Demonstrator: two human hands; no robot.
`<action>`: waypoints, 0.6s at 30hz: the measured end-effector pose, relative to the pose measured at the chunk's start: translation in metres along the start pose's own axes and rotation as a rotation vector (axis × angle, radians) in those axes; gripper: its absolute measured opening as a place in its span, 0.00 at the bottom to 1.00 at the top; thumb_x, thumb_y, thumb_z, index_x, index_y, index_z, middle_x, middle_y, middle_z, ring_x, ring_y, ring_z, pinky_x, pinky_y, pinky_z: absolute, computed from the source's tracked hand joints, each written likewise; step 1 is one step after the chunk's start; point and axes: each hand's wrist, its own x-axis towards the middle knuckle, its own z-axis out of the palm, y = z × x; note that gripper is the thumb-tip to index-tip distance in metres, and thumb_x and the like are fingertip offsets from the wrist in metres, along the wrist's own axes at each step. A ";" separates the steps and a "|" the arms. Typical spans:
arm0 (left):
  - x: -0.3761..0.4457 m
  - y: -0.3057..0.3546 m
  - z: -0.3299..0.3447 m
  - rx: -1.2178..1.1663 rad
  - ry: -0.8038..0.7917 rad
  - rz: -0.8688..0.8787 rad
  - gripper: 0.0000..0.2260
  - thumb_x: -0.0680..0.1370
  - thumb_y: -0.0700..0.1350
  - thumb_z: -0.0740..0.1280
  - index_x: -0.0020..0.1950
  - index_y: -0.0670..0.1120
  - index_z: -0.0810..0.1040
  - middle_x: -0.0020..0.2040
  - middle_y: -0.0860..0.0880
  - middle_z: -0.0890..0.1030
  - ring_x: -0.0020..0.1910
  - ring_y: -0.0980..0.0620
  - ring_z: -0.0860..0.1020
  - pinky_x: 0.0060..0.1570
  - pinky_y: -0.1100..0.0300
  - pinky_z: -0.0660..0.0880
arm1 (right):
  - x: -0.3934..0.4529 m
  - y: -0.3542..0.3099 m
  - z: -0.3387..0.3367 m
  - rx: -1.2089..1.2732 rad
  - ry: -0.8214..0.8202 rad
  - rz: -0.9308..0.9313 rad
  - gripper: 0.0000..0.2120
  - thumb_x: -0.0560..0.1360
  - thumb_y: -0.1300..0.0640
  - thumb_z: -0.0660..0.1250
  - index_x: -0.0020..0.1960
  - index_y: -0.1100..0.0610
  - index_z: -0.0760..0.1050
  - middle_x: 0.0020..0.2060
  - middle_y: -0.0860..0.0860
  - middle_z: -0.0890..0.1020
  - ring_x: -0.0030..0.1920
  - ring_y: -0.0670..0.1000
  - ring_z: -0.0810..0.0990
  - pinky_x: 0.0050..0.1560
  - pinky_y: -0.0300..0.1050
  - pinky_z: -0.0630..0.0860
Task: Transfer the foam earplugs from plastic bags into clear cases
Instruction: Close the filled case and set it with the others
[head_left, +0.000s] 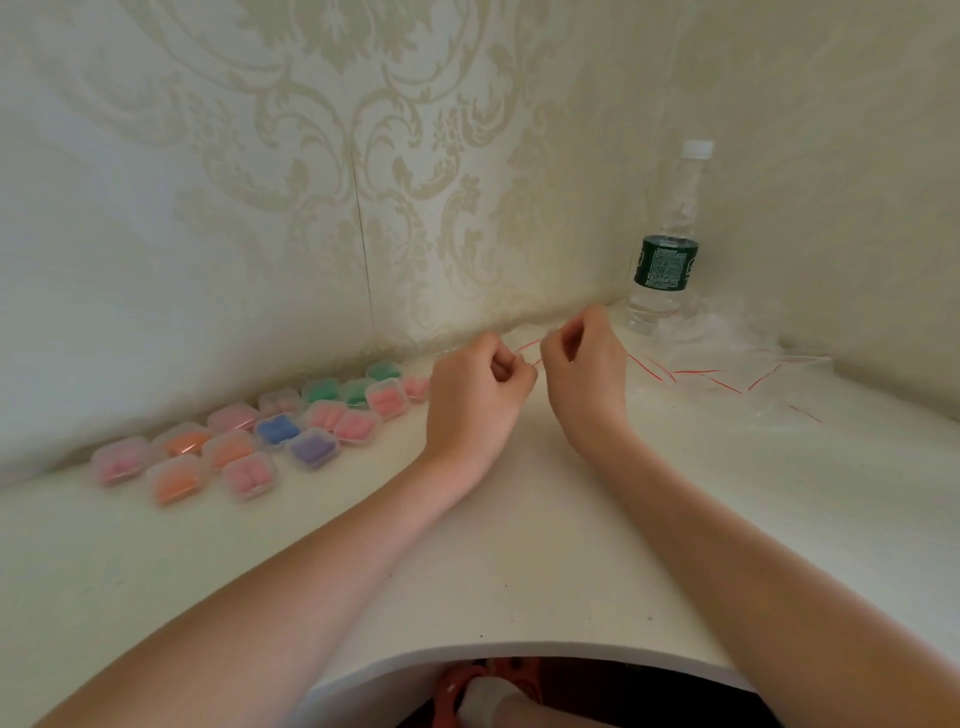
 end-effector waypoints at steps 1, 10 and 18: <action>-0.001 0.000 0.002 -0.036 -0.009 -0.022 0.09 0.72 0.40 0.68 0.33 0.46 0.72 0.27 0.51 0.78 0.30 0.50 0.79 0.36 0.50 0.78 | 0.000 0.000 -0.001 -0.007 -0.018 -0.019 0.07 0.75 0.65 0.60 0.42 0.56 0.64 0.34 0.48 0.71 0.32 0.46 0.69 0.32 0.36 0.64; 0.003 -0.004 -0.004 -0.026 0.059 0.055 0.11 0.74 0.42 0.67 0.33 0.47 0.68 0.27 0.53 0.73 0.28 0.51 0.75 0.32 0.52 0.75 | -0.001 -0.001 -0.004 -0.514 -0.321 -0.332 0.20 0.76 0.65 0.57 0.60 0.47 0.78 0.68 0.45 0.70 0.55 0.49 0.75 0.42 0.42 0.65; 0.012 -0.010 -0.013 -0.140 0.122 -0.037 0.04 0.78 0.47 0.64 0.48 0.47 0.73 0.36 0.53 0.76 0.32 0.47 0.80 0.30 0.48 0.78 | 0.011 -0.002 -0.007 0.263 -0.378 0.274 0.27 0.77 0.70 0.51 0.67 0.48 0.72 0.58 0.47 0.79 0.42 0.49 0.80 0.46 0.40 0.76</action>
